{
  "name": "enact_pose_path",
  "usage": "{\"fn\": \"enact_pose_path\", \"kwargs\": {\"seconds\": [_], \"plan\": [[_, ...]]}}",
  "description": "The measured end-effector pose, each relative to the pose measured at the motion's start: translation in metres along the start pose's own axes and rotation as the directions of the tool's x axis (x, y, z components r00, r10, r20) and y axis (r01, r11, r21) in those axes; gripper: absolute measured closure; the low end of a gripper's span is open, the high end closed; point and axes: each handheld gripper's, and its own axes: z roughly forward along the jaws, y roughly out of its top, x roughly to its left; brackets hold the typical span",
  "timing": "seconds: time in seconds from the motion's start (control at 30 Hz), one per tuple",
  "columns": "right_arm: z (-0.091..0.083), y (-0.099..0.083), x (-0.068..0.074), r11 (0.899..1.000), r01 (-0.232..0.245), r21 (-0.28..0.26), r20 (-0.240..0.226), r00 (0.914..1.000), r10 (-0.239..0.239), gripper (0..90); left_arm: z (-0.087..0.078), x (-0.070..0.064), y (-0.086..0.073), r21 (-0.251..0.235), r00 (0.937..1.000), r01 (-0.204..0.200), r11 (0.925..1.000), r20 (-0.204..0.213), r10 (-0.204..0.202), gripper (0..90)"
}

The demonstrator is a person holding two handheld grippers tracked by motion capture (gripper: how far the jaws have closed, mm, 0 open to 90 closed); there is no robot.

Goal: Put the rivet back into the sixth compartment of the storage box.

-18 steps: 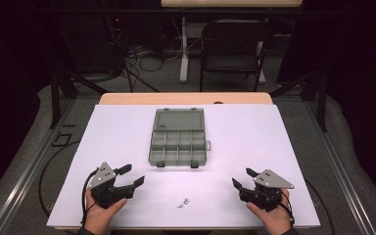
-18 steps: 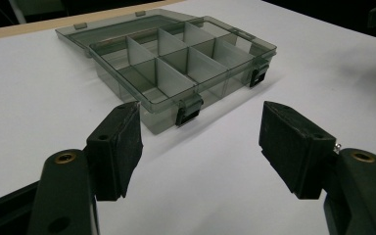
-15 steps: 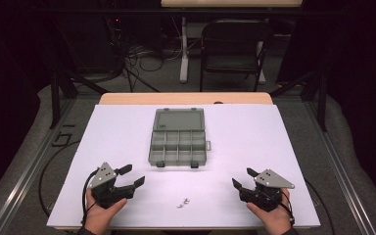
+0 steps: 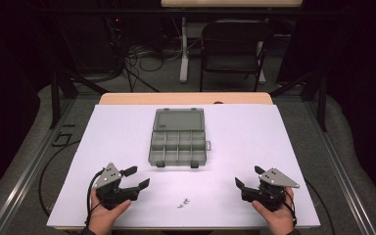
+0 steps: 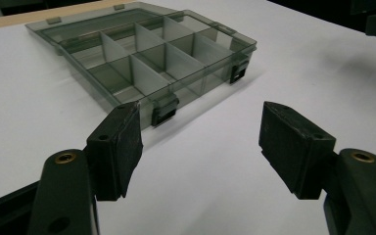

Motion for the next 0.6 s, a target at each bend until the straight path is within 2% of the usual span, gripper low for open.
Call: {"fn": "enact_pose_path", "kwargs": {"seconds": [0.1, 0.23, 0.4, 0.53, 0.6], "plan": [[-0.001, -0.003, -0.004, 1.000, 0.004, -0.008, 0.003, 1.0000, -0.004, 15.4, 0.006, -0.005, 0.001, 0.004, 0.9995, 0.006, 1.0000, 0.030, -0.007, 32.9], [-0.002, -0.003, -0.006, 0.999, -0.029, -0.015, 0.016, 0.9994, 0.029, 15.6, 0.015, -0.014, 0.003, 0.025, 0.9979, -0.010, 0.9996, 0.064, 0.008, 33.0], [-0.003, -0.003, -0.005, 1.000, -0.010, -0.023, 0.032, 0.9994, 0.011, 15.5, 0.028, -0.028, 0.006, 0.067, 0.9940, -0.070, 0.9953, 0.089, 0.064, 35.8], [-0.003, -0.003, -0.004, 1.000, 0.000, -0.016, 0.028, 0.9996, 0.001, 15.5, 0.040, -0.041, 0.007, 0.099, 0.9871, -0.098, 0.9902, 0.136, 0.084, 38.8], [-0.002, -0.003, -0.004, 1.000, -0.002, -0.013, 0.023, 0.9997, 0.002, 15.5, 0.045, -0.047, 0.007, 0.122, 0.9821, -0.120, 0.9852, 0.160, 0.100, 41.8]]}}
